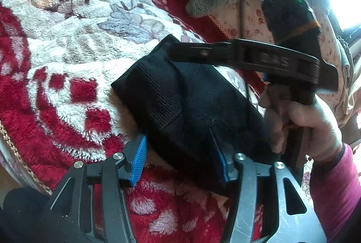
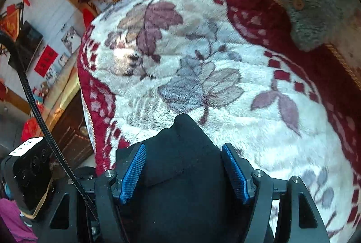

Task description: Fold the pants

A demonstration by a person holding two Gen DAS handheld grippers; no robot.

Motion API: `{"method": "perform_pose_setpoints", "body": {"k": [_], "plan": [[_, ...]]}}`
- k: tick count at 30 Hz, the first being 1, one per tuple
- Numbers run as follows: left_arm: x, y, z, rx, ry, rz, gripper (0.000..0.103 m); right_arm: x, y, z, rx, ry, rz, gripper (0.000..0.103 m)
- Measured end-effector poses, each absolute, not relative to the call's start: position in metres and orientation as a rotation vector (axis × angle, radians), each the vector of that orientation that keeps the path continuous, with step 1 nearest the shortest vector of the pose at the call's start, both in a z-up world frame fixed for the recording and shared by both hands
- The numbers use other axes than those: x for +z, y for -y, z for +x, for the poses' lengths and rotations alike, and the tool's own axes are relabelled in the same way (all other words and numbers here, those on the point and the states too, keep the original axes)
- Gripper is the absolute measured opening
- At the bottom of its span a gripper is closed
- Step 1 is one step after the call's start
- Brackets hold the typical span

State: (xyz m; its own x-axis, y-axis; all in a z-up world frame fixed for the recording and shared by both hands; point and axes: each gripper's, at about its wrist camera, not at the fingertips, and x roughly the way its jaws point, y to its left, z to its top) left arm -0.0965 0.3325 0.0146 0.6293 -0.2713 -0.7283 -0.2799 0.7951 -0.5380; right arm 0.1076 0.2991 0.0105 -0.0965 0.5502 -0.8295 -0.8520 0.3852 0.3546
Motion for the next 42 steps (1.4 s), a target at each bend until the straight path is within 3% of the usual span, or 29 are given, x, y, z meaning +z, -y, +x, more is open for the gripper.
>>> {"method": "perform_pose_setpoints", "body": {"k": [2, 8, 10, 12, 16, 29, 42], "plan": [[0.014, -0.331, -0.096, -0.012, -0.894, -0.685, 0.063, 0.007, -0.304, 0.109, 1.213, -1.157, -0.331, 0.066], [0.009, -0.332, -0.095, -0.049, -0.854, -0.709, 0.061, -0.006, -0.307, 0.109, 1.213, -1.144, -0.34, 0.035], [0.007, -0.336, -0.096, -0.024, -0.845, -0.7, 0.025, -0.002, -0.301, 0.109, 1.22, -1.116, -0.318, 0.024], [0.004, -0.342, -0.096, -0.028, -0.838, -0.73, 0.019, 0.004, -0.296, 0.108, 1.235, -1.093, -0.294, 0.017], [0.015, -0.338, -0.101, -0.037, -0.796, -0.709, 0.012, 0.016, -0.287, 0.103, 1.248, -1.057, -0.249, 0.013], [0.096, -0.298, -0.125, -0.103, -0.641, -0.528, 0.012, 0.095, -0.223, 0.09, 1.27, -0.917, -0.01, 0.013], [0.163, -0.193, -0.134, -0.36, -0.566, -0.349, 0.012, 0.162, -0.064, 0.061, 1.229, -0.767, 0.259, 0.013]]}}
